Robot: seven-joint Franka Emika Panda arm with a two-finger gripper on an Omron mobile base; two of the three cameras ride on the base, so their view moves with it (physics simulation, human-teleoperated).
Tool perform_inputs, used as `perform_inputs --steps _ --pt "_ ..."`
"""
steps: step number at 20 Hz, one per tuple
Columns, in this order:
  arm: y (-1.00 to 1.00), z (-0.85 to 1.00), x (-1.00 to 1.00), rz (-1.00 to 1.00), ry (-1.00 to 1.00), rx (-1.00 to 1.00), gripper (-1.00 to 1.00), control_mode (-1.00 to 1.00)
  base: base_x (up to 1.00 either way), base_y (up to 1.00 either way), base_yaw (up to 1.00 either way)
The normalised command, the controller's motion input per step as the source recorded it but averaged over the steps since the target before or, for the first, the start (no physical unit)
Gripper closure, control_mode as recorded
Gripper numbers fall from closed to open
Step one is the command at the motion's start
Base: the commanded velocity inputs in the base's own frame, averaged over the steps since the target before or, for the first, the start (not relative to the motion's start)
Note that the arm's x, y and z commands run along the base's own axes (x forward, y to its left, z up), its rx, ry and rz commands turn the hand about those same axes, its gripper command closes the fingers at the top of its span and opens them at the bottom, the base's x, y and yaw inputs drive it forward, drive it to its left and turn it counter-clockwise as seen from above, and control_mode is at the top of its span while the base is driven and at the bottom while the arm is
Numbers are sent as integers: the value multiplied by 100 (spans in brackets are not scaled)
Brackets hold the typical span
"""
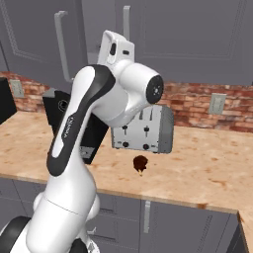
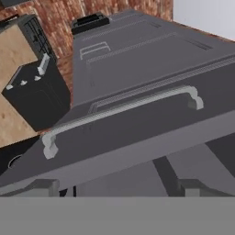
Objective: Retrieve the tupperware from the cabinet, then place the raw meat into the tupperware to avoid contamination.
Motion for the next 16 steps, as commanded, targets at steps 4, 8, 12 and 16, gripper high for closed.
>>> perform_inputs --steps 4,8,12,16 --pt "6 -1 18 0 -2 2 -100 -100 0 0 0" --pt "7 0 19 3 -4 2 -100 -100 0 0 0" --pt "8 0 16 5 -7 0 -100 -100 0 0 0" --pt "6 0 13 6 -8 0 -100 -100 0 0 0"
